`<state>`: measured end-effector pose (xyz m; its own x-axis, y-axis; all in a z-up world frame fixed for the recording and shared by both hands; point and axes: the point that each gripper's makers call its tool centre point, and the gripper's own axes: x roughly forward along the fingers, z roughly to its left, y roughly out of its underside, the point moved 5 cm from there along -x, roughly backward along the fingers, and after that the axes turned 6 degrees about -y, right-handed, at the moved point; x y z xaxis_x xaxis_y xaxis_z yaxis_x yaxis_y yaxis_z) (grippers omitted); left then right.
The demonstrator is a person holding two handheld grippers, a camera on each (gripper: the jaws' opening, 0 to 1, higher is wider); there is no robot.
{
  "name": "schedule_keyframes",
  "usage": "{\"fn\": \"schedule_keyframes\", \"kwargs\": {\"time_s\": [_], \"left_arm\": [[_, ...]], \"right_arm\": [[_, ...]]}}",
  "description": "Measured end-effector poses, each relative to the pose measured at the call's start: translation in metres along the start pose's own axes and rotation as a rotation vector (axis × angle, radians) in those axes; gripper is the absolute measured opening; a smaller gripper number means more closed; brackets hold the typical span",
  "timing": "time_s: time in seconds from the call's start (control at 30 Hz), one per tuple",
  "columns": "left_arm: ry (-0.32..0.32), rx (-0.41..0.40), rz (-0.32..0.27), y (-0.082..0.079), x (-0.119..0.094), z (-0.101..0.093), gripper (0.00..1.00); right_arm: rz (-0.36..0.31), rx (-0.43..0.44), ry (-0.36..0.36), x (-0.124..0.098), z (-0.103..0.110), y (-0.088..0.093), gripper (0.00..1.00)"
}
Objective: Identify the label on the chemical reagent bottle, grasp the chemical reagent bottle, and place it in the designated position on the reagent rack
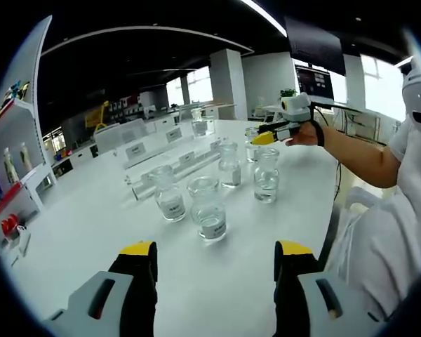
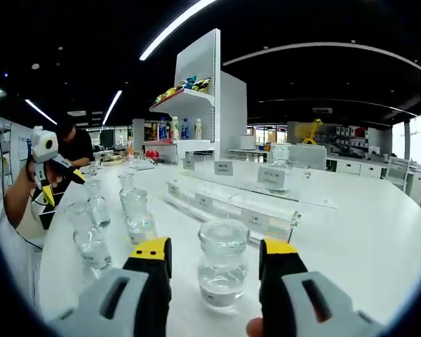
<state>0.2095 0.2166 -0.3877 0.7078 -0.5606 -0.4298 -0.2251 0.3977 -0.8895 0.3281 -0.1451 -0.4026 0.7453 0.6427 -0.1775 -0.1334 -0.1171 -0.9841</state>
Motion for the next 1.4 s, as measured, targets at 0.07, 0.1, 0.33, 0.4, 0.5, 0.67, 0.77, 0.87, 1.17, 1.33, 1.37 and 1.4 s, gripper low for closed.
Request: {"fn": "schedule_keyframes", "kwargs": {"time_s": [0.07, 0.1, 0.33, 0.4, 0.5, 0.67, 0.77, 0.87, 1.17, 1.33, 1.37, 1.4], "left_arm": [[-0.001, 0.001, 0.001, 0.000, 0.000, 0.000, 0.68], [-0.001, 0.001, 0.003, 0.001, 0.000, 0.000, 0.68], [-0.002, 0.002, 0.008, 0.002, 0.000, 0.000, 0.68], [-0.002, 0.004, 0.008, 0.001, 0.000, 0.000, 0.68], [-0.006, 0.005, 0.005, 0.000, -0.001, 0.001, 0.67], [-0.010, 0.007, -0.001, -0.002, -0.002, 0.002, 0.67], [-0.006, 0.008, -0.003, -0.001, -0.002, 0.001, 0.67], [-0.014, 0.007, 0.003, 0.000, -0.001, 0.003, 0.66], [-0.030, 0.010, -0.022, -0.006, -0.001, 0.006, 0.65], [-0.016, 0.016, -0.021, -0.007, 0.000, 0.003, 0.65], [-0.015, 0.015, -0.022, -0.007, 0.000, 0.003, 0.65], [-0.015, 0.013, -0.023, -0.007, 0.001, 0.003, 0.65]], "right_arm": [[0.000, 0.017, 0.007, -0.001, -0.001, 0.002, 0.37], [0.001, 0.024, 0.010, -0.001, -0.002, 0.003, 0.32], [-0.007, 0.046, 0.025, -0.003, -0.004, 0.004, 0.28], [-0.013, 0.037, 0.027, -0.002, -0.003, 0.004, 0.27], [-0.014, 0.022, 0.027, -0.001, -0.003, 0.004, 0.27], [-0.010, 0.016, 0.041, -0.001, -0.004, 0.006, 0.24], [-0.022, 0.020, 0.045, -0.001, -0.004, 0.007, 0.23], [-0.030, 0.038, 0.058, -0.001, -0.005, 0.007, 0.23], [-0.023, -0.008, 0.077, -0.001, -0.002, 0.005, 0.20], [-0.026, -0.013, 0.084, -0.002, -0.002, 0.005, 0.19], [-0.025, -0.014, 0.085, -0.002, -0.002, 0.005, 0.18], [-0.025, -0.017, 0.085, -0.002, -0.001, 0.005, 0.18]]}}
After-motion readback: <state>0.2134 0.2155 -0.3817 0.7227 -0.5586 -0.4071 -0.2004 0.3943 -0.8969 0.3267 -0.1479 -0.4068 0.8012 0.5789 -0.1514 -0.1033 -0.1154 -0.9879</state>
